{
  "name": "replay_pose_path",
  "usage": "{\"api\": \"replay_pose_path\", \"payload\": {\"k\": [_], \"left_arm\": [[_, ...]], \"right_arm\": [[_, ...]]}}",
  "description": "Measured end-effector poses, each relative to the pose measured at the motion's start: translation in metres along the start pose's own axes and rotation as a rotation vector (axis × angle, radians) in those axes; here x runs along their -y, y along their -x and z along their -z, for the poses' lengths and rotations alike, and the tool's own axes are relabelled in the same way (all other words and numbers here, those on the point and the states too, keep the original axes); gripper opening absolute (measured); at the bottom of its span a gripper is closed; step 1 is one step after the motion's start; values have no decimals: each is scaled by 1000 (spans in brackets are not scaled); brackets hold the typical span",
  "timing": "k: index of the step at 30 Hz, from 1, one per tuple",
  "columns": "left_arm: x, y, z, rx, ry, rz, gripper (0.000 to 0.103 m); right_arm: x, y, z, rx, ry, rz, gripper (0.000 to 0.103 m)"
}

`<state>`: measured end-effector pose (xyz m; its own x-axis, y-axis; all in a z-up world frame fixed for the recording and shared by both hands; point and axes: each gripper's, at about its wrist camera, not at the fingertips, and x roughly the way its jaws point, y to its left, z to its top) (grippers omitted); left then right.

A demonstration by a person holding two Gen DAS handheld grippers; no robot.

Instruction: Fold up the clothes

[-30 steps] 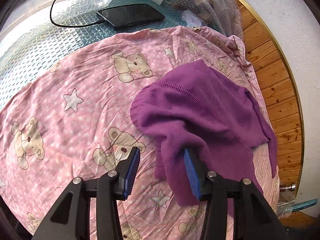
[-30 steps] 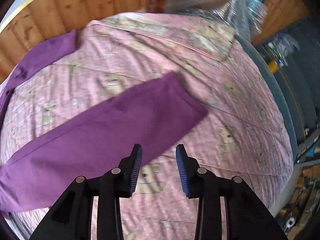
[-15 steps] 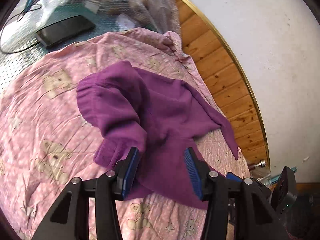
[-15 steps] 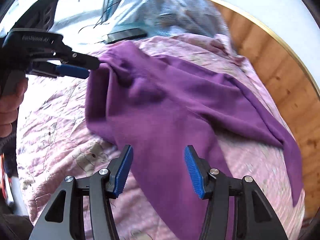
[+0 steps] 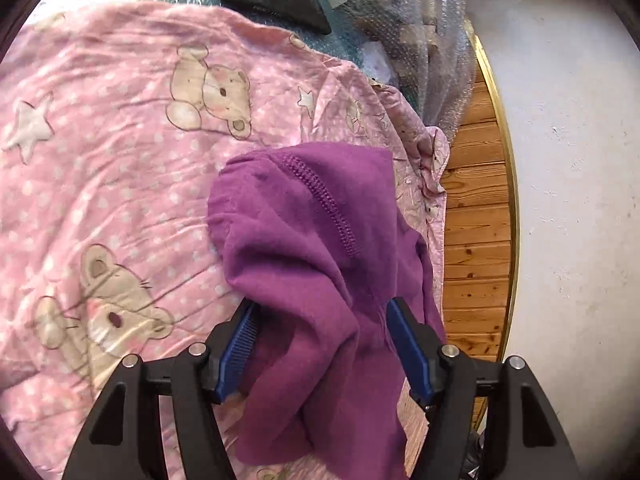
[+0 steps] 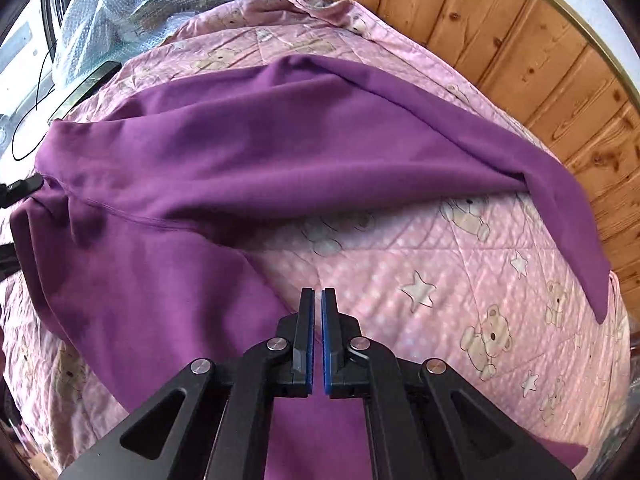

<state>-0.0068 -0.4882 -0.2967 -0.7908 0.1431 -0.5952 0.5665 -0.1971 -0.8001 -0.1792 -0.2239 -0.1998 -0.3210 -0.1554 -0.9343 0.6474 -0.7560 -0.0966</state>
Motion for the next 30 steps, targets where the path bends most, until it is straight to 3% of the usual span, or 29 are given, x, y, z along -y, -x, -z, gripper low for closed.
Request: {"api": "replay_pose_path", "payload": {"k": [1,2,4,6,7,8,10,12,14,17,21,23,26,28,30], "left_arm": [[12,-2,-4,30,-36,-30,65],[32,-2,-8,58,-110,-46,52],[107,-7,-4,60,-401,-92,46],[189,-25,44,-77,-798,-45,46],[207,-41,80,-183,-957,-31,46],[209,-56,104,-259,-1049,-64,45],[188,-70,117,-302,-1013,-169,45],[164,-60,116,-306,-886,-151,46],[148,-45,116,-301,-813,-126,47],[145,-36,118,-281,-854,-164,50],[158,-49,112,-262,-884,-177,52],[164,-58,114,-279,-874,-139,59],[166,-78,127,-319,-881,-134,59],[162,-86,135,-298,-894,-170,59],[152,-89,138,-256,-852,-148,58]], "right_arm": [[8,2,3,6,-10,-2,6],[16,5,6,10,-26,-11,9],[32,5,16,7,-112,-71,14],[42,-4,27,-28,-181,-103,16],[46,-7,34,-44,-201,-103,17],[49,-8,40,-56,-217,-103,17],[56,-7,50,-61,-234,-127,21],[61,-4,60,-62,-232,-144,30],[64,-5,68,-75,-233,-151,31],[69,0,63,-56,-264,-165,32],[66,34,6,107,-199,-187,42],[48,50,-36,180,-90,-207,48],[1,57,-89,225,199,-211,57],[-41,41,-106,186,438,-210,58],[-73,14,-113,105,637,-199,58]]}}
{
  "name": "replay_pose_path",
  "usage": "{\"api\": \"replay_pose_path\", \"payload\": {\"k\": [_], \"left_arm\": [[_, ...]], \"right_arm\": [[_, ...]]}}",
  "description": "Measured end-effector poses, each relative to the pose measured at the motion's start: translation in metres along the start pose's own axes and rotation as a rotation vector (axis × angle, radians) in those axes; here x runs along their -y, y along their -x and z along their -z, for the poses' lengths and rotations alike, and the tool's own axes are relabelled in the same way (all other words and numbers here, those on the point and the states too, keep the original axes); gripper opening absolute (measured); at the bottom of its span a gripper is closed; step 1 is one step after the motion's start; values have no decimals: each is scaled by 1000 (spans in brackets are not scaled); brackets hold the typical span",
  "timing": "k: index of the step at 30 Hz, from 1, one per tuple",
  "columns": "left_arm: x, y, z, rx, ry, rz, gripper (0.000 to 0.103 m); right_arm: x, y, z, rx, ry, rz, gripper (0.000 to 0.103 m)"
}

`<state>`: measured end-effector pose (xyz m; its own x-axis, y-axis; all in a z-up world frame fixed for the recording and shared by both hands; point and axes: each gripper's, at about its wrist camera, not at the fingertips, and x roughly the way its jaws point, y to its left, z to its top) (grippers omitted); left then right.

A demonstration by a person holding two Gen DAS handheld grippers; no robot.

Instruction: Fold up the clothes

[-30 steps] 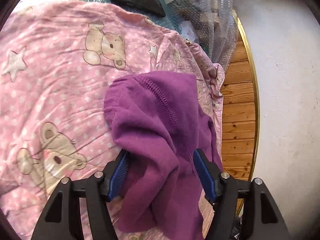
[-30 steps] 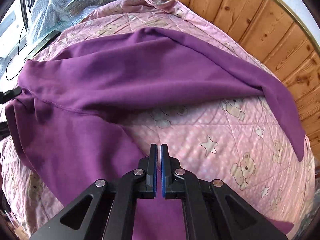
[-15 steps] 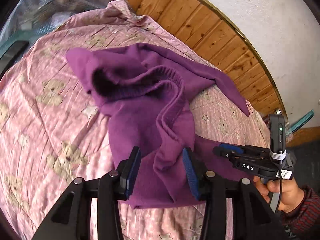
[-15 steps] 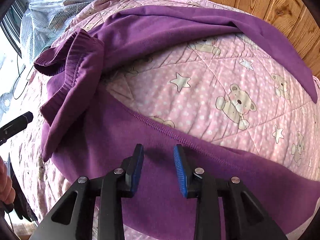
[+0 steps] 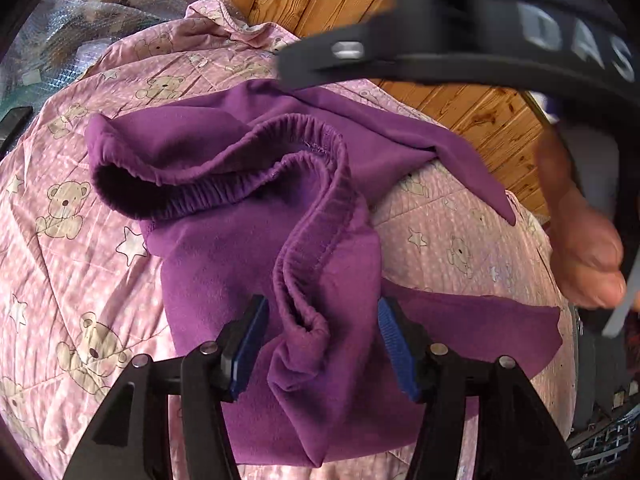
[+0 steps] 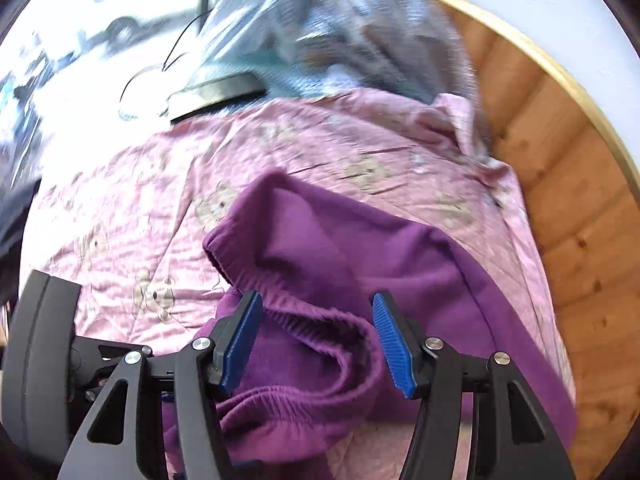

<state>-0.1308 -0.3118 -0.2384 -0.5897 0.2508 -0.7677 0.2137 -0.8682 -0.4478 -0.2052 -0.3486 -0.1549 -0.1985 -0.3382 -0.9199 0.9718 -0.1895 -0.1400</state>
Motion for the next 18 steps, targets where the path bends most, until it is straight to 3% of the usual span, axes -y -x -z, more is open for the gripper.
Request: {"api": "replay_pose_path", "payload": {"k": [2,5,7,8,13,15,18], "left_arm": [[-15,-5,10,16,103,30,26],[-26,-3,26,46,164,66,18],[-33,3,33,70,197,94,17],[-37,6,35,80,210,110,17],[-42,12,32,122,215,147,14],[-41,28,27,169,216,154,12],[-47,90,13,328,226,166,11]], "right_arm": [[-15,-32,-7,-81,139,-14,58],[-9,-70,3,-225,155,-130,55],[0,-79,7,-241,156,-120,39],[6,-77,6,-230,127,-112,26],[53,-33,-11,-66,-94,-103,14],[80,1,-23,39,-224,-157,12],[112,48,-50,219,-418,-292,12]]}}
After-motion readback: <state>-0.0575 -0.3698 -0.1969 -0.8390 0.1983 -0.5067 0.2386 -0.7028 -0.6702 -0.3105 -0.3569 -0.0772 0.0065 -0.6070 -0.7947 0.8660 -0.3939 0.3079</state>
